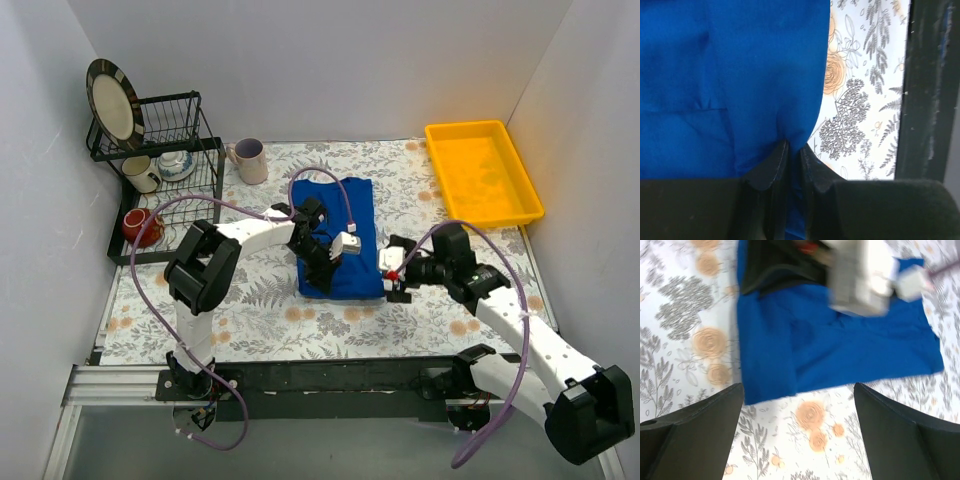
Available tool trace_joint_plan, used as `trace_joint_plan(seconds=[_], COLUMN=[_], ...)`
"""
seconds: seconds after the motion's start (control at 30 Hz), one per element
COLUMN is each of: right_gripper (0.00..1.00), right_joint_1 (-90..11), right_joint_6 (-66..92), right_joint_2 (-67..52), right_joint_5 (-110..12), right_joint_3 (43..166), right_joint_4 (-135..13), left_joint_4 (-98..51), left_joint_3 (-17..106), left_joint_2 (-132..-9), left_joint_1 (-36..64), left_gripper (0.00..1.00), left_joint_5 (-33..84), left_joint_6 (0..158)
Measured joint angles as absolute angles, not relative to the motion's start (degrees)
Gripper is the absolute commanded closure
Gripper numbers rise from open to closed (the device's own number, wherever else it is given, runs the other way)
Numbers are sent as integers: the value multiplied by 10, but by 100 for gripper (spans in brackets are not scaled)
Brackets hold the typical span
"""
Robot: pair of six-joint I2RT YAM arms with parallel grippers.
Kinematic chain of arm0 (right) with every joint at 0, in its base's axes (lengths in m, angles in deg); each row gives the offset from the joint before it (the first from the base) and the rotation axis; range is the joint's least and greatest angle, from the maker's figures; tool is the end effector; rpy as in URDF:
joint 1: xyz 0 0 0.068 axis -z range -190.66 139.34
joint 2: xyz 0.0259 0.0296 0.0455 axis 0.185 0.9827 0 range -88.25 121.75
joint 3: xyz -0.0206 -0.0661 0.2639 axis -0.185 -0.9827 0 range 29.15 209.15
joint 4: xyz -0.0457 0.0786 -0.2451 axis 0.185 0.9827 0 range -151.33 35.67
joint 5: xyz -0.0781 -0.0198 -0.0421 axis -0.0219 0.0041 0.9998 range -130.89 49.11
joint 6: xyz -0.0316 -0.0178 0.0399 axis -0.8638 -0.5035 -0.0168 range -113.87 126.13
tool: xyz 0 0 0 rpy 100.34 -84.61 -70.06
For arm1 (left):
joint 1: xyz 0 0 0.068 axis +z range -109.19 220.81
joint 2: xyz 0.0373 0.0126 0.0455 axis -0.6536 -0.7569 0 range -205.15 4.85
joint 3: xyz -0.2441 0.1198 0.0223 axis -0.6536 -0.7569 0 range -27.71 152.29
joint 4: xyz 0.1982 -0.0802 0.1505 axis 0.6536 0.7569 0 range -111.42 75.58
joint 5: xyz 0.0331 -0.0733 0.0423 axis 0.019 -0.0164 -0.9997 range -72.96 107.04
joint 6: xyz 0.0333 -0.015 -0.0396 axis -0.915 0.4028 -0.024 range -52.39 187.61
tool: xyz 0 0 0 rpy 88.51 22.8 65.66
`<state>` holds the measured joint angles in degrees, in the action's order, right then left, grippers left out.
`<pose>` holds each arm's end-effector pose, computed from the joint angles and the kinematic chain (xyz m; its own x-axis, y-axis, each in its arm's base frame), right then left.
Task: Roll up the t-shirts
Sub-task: Roll the T-shirt to the center of the board.
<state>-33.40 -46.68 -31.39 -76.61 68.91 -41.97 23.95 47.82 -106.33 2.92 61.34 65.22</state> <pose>0.1859 0.1004 0.2587 0.2639 -0.5908 -0.7625 -0.8880 0.1598 -0.4312 0.2728 -0.2437 0.1674 -0.7569 0.6269 -0.1848 0.5577 0.4721 -0.6827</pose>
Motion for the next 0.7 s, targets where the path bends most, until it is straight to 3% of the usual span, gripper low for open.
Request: trace_joint_plan(seconds=[0.2, 0.7], right_gripper=[11, 18], right_joint_1=[-414, -472], right_joint_6=[-501, -518], right_joint_2=[-319, -226], right_joint_5=[-721, -670], right_joint_3=[617, 585], right_joint_4=[-466, -560], left_joint_4=[290, 351], left_joint_3=[516, 565], left_joint_2=[-1092, -1127], left_joint_1=[40, 59], left_gripper=[100, 99], left_joint_5=[650, 687], left_joint_6=[659, 657])
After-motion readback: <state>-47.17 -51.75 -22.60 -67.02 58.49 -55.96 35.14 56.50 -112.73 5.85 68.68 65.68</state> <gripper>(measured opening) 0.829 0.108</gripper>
